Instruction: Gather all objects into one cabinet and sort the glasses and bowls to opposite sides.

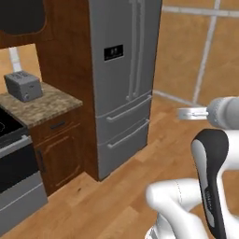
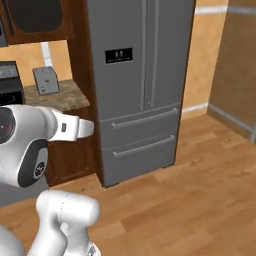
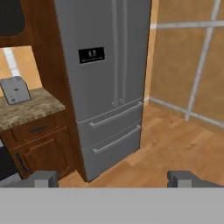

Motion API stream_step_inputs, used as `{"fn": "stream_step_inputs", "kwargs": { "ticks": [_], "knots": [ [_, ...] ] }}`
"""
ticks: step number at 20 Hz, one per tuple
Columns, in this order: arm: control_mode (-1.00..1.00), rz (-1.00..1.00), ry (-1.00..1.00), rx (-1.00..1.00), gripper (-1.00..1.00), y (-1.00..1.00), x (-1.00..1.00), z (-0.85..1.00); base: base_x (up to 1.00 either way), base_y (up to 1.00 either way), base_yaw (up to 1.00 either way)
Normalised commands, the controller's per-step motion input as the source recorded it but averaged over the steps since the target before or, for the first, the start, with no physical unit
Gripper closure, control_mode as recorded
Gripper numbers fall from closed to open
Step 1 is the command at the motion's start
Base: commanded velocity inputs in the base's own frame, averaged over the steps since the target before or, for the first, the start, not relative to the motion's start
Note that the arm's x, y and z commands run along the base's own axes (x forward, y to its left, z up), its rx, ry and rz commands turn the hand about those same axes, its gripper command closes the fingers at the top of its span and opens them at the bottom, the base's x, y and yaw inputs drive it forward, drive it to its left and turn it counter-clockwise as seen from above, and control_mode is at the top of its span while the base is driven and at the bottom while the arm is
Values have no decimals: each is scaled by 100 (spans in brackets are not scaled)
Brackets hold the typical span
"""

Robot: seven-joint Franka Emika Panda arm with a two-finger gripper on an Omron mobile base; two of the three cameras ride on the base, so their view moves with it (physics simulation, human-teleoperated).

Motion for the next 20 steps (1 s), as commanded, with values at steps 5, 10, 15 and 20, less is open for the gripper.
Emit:
{"fn": "stream_step_inputs", "kwargs": {
  "ticks": [5,10,15,20],
  "knots": [
    [100,0,0,0,-100,0,0,0,4,71,31],
    [100,0,0,0,-100,0,0,0,0,71,64],
    [100,0,0,0,-100,0,0,0,9,51,12],
    [100,0,0,0,-100,0,0,0,1,73,43]
  ]
}}
